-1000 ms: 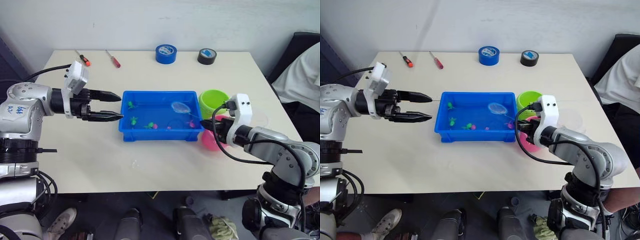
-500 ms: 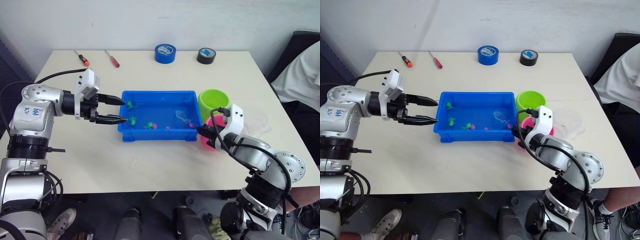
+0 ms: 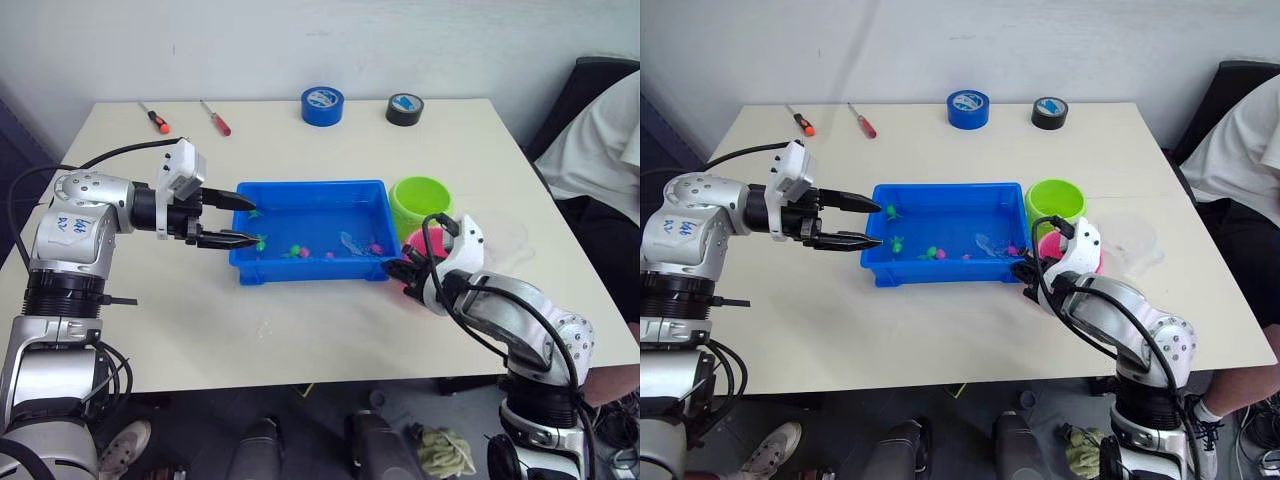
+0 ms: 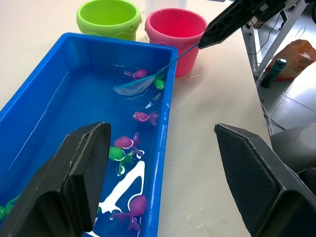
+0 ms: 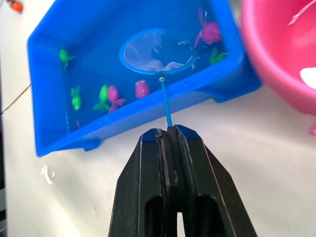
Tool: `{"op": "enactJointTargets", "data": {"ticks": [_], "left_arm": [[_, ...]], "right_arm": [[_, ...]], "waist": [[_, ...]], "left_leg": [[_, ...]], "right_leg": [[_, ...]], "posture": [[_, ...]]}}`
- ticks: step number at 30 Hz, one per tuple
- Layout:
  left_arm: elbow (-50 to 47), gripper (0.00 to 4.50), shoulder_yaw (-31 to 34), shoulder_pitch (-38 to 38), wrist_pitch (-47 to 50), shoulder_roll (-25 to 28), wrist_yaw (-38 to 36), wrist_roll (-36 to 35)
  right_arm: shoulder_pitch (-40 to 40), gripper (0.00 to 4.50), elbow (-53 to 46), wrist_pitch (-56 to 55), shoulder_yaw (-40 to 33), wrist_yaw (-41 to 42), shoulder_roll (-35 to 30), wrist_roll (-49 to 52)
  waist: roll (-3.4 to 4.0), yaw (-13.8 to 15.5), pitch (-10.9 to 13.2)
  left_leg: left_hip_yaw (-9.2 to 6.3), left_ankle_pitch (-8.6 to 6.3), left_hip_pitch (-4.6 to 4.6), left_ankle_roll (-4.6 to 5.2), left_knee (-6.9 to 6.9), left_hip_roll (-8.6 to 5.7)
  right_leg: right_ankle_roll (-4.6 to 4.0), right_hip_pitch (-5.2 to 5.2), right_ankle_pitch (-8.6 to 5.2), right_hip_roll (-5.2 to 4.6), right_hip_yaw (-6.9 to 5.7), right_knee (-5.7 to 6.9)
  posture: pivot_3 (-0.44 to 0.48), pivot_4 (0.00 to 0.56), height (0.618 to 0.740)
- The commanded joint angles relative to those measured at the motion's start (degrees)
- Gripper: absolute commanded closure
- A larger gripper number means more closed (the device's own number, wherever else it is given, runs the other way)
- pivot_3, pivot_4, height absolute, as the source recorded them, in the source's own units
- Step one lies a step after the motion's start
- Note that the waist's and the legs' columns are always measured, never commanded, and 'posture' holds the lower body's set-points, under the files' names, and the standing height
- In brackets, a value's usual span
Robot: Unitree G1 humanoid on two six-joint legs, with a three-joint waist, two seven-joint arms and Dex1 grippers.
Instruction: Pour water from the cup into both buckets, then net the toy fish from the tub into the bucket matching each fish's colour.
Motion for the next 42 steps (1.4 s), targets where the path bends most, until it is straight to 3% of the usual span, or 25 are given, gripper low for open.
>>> {"op": "enactJointTargets", "data": {"ticks": [1,15,21,27,32,42], "left_arm": [[-0.65,0.81,0.58,-0.35,-0.44,0.25,0.14,-0.19],[-1.68,0.81,1.15,0.00,0.51,0.82,0.96,-0.63],[-2.04,0.81,1.22,-0.16,0.80,0.89,1.20,-0.68],[-2.45,0.81,1.28,-0.18,1.00,1.02,1.40,-0.66],[-3.02,0.81,1.52,-0.03,1.56,1.46,1.50,-0.81],[-2.63,0.81,1.12,-1.11,1.71,1.55,1.27,-0.51]], "right_arm": [[-0.90,4.50,-2.11,-2.88,0.86,-0.94,-1.55,1.12],[-5.98,4.50,8.36,0.67,2.32,-1.92,-8.92,1.12],[-10.42,4.50,12.23,5.45,8.85,5.93,-19.23,0.70],[-12.53,4.50,8.34,9.92,15.91,24.87,-24.76,-20.77],[-10.72,4.50,4.17,9.21,17.50,35.32,-25.66,-32.29],[-4.33,4.50,-6.04,-0.28,21.35,58.65,-29.38,-58.48]], "waist": [[0.00,0.04,0.00],[0.00,0.36,0.00],[0.05,0.71,0.03],[0.05,1.50,0.03],[0.05,1.87,0.03],[0.04,1.81,0.03]], "left_leg": [[0.00,0.00,0.00,0.00,0.00,0.02],[0.02,0.00,0.00,0.00,0.01,0.02],[0.02,0.00,-0.03,0.00,0.02,0.00],[0.02,0.00,-0.05,0.01,0.05,-0.02],[0.00,-0.01,-0.10,0.01,0.05,-0.02],[0.01,-0.01,-0.11,0.01,0.06,-0.06]], "right_leg": [[0.00,0.00,0.00,0.01,0.00,0.00],[-0.01,0.00,0.00,-0.04,0.02,-0.02],[-0.02,0.00,-0.01,-0.06,0.00,-0.05],[-0.01,0.00,0.00,-0.03,0.00,-0.09],[-0.01,-0.01,0.00,-0.04,-0.03,-0.13],[-0.01,-0.03,0.00,-0.02,-0.03,-0.14]], "posture": [[0.000,0.150,0.734],[0.000,0.150,0.734],[0.000,0.150,0.734],[0.000,0.150,0.734],[0.000,0.150,0.734],[0.000,0.150,0.734]]}}
